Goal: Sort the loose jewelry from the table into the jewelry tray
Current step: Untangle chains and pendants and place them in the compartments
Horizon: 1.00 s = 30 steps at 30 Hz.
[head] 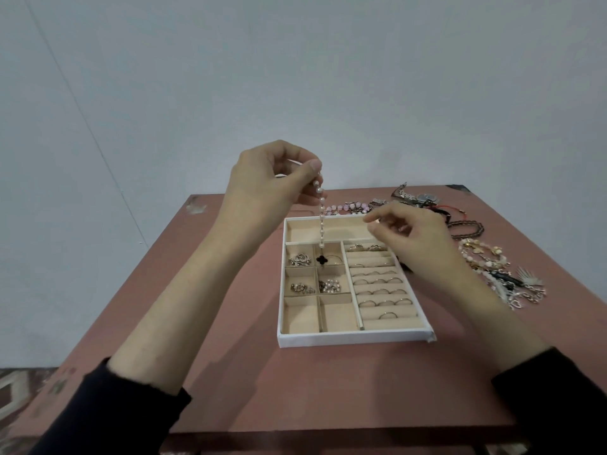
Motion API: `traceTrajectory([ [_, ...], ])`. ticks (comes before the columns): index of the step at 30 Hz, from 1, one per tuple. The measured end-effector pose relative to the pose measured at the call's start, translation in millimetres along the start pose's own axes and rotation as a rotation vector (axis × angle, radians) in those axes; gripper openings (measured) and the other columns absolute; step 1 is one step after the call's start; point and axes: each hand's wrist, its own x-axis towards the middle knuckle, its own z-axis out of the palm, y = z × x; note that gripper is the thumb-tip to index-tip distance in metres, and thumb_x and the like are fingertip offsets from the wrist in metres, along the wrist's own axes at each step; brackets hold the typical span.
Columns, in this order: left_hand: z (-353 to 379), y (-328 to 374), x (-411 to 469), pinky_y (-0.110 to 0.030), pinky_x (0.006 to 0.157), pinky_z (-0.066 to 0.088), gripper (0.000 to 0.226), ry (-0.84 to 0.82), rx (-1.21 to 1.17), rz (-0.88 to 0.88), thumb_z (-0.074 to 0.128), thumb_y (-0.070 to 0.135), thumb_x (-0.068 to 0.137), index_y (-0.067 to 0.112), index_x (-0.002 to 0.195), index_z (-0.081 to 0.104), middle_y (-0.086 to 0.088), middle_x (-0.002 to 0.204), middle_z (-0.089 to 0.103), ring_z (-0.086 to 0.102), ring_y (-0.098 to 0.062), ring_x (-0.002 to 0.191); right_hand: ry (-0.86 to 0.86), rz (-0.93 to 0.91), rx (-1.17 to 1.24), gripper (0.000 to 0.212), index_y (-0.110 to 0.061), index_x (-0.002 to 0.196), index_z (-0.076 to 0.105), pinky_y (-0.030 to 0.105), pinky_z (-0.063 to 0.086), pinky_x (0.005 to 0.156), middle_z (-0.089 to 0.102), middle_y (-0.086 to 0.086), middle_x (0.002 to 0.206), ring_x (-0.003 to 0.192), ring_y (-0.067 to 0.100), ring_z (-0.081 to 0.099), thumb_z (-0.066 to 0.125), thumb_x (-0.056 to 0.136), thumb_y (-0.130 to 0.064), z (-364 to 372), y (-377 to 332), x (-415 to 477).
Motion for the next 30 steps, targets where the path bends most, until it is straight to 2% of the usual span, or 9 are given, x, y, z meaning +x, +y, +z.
traceTrajectory([
  [3,6.1,-2.0,-2.0,-0.027,0.064,0.057,0.005,-0.016,0.001,-0.004,0.06,0.008,0.088,0.006,0.086,0.064,-0.009,0.07,0.067,0.068,-0.02,0.064,0.106,0.033,0.023,0.012,-0.026,0.085,0.07,0.038,0.056,0.066,0.058,-0.017,0.066,0.064,0.002,0.05,0.064,0.085,-0.016,-5.2,12.5,2.2],
  [6,13.6,-7.4,-5.4,-0.028,0.067,0.058,0.006,-0.035,0.025,-0.017,0.06,0.008,0.088,0.005,0.087,0.064,-0.009,0.07,0.067,0.068,-0.019,0.064,0.145,0.044,0.047,0.014,-0.029,0.084,0.07,0.045,0.056,0.066,0.058,-0.02,0.065,0.065,0.007,0.052,0.064,0.085,-0.016,-6.2,20.4,2.0],
  [8,18.5,-11.8,-8.4,-0.026,0.066,0.058,0.006,-0.054,0.036,-0.033,0.059,0.007,0.088,0.002,0.088,0.064,-0.011,0.071,0.067,0.068,-0.018,0.064,0.149,0.034,0.037,0.014,-0.026,0.084,0.07,0.038,0.056,0.065,0.058,-0.013,0.066,0.064,0.005,0.051,0.063,0.085,-0.013,-6.1,21.9,2.2],
  [11,24.0,-20.7,-12.4,-0.028,0.067,0.059,0.005,-0.076,0.069,-0.054,0.061,0.006,0.087,0.003,0.087,0.064,-0.014,0.074,0.068,0.069,-0.018,0.064,0.152,0.01,0.003,0.018,-0.029,0.081,0.067,0.012,0.044,0.058,0.062,0.002,0.073,0.062,0.001,0.049,0.063,0.085,-0.012,-7.5,22.4,3.7],
  [14,27.2,-31.1,-16.8,-0.027,0.066,0.058,0.004,-0.098,0.137,-0.079,0.062,0.008,0.087,0.005,0.086,0.065,-0.01,0.073,0.068,0.069,-0.016,0.063,0.157,0.015,-0.012,0.019,-0.032,0.08,0.065,0.011,0.041,0.058,0.064,0.01,0.076,0.065,0.007,0.052,0.064,0.084,-0.014,-10.1,22.7,5.4],
  [16,28.3,-37.3,-20.6,-0.023,0.064,0.058,0.004,-0.112,0.179,-0.091,0.063,0.009,0.086,0.008,0.084,0.066,-0.008,0.073,0.069,0.069,-0.013,0.061,0.162,0.014,-0.007,0.019,-0.033,0.079,0.065,0.016,0.047,0.061,0.065,0.011,0.077,0.069,0.019,0.057,0.063,0.084,-0.015,-11.1,23.2,5.2],
  [20,27.6,-47.7,-26.7,-0.011,0.054,0.049,0.003,-0.163,0.311,-0.097,0.064,0.011,0.085,0.011,0.082,0.066,-0.002,0.073,0.069,0.066,-0.005,0.056,0.146,0.023,0.015,0.014,-0.03,0.083,0.067,0.049,0.056,0.066,0.063,0.007,0.077,0.078,0.029,0.062,0.062,0.084,-0.017,-11.2,24.3,3.7],
  [24,24.2,-50.5,-30.6,-0.006,0.057,0.041,0.005,-0.282,0.619,0.023,0.067,0.016,0.082,0.019,0.079,0.068,0.011,0.063,0.064,0.06,-0.003,0.061,0.149,0.002,-0.026,0.014,-0.029,0.083,0.067,0.033,0.053,0.067,0.065,0.009,0.077,0.075,0.026,0.061,0.062,0.085,-0.017,-10.6,27.3,5.3],
  [30,20.8,-55.3,-30.1,-0.02,0.07,0.035,0.014,-0.411,0.925,0.109,0.064,0.023,0.085,0.027,0.096,0.071,0.017,0.076,0.05,0.047,-0.007,0.081,0.14,0.01,-0.06,0.012,-0.028,0.085,0.067,0.022,0.048,0.066,0.065,0.006,0.076,0.075,0.024,0.06,0.062,0.085,-0.017,-10.3,28.7,5.2],
])
